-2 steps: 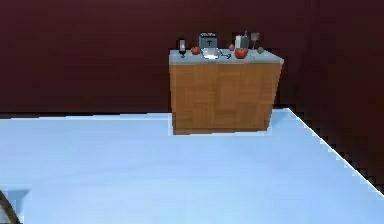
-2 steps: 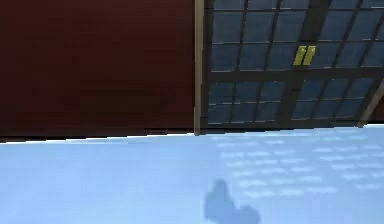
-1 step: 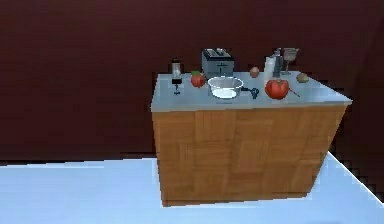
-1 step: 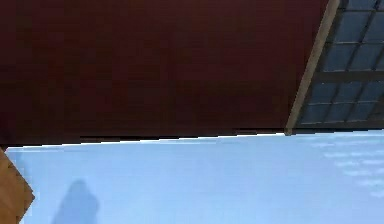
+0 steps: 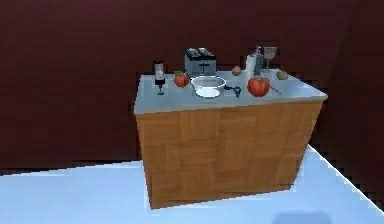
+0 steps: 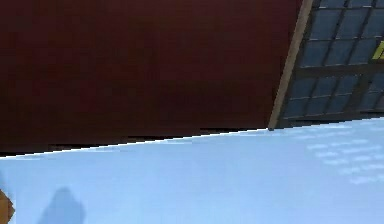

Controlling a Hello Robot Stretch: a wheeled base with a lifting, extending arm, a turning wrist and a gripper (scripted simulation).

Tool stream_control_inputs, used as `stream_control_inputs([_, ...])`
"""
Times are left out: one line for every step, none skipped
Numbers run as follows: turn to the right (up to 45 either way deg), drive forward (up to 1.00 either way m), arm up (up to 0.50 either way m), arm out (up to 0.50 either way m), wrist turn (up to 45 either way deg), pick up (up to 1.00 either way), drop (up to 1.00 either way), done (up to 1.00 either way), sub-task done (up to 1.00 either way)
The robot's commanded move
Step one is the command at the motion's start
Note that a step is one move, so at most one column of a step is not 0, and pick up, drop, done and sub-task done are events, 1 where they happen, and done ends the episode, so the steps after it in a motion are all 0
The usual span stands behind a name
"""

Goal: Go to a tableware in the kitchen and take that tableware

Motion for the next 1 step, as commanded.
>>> stream_control_inputs([0.0, 0.35, 0.00, 0.00, 0.0, 0.00, 0.00, 0.00, 0.00])
